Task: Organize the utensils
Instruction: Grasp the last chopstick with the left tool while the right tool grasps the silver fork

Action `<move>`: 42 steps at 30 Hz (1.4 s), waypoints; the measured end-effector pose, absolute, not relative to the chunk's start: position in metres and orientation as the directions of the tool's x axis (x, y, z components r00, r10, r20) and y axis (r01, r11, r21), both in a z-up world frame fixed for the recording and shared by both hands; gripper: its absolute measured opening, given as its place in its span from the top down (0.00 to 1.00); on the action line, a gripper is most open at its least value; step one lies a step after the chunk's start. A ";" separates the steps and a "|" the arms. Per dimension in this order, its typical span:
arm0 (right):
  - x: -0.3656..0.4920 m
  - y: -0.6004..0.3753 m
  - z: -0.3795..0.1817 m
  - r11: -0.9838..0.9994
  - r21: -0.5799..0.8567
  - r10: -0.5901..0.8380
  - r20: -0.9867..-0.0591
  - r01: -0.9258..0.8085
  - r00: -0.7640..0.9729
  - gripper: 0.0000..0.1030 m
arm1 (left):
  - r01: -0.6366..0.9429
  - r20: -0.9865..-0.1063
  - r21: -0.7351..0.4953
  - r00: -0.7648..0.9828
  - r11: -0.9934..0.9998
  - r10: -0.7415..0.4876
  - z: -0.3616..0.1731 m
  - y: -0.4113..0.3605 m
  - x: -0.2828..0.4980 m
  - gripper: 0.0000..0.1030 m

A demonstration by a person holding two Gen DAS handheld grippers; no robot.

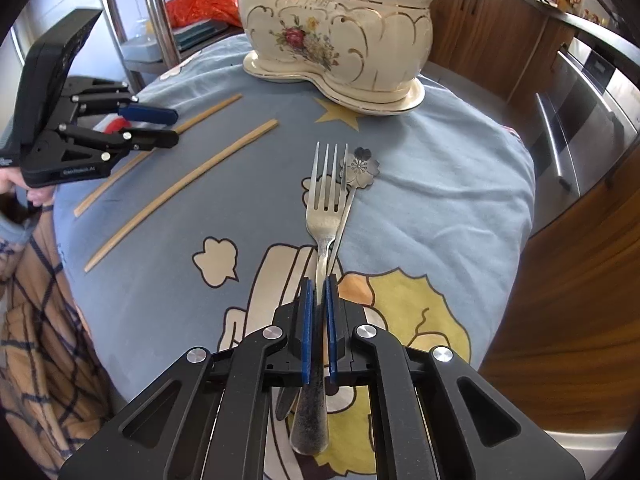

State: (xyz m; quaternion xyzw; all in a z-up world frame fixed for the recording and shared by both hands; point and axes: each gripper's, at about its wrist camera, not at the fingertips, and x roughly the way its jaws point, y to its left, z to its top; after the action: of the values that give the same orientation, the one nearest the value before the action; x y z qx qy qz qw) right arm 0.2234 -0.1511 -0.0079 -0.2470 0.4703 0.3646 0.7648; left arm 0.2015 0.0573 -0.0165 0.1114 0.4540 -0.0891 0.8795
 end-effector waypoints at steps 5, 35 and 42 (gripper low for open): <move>0.226 -0.141 -0.008 0.589 -0.065 0.292 -0.912 -0.805 0.287 0.93 | 0.275 -0.833 0.117 0.551 0.954 -0.056 -0.017 0.057 0.205 0.73; 0.237 -0.069 -0.008 0.424 -0.018 0.071 -0.996 -0.906 0.053 0.92 | 0.373 -0.981 -0.057 0.150 0.926 -0.121 -0.012 0.061 0.250 0.73; 0.234 -0.061 -0.008 0.401 -0.040 0.074 -0.994 -0.915 0.076 0.92 | 0.342 -0.989 -0.092 0.078 0.935 -0.126 -0.013 0.067 0.252 0.86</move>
State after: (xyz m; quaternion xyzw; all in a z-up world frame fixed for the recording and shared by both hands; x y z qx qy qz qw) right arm 0.2341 -0.0615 -0.0077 -0.3800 0.5537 0.3941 0.6274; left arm 0.2519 0.0673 -0.0125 0.0821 0.6599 -0.1603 0.7294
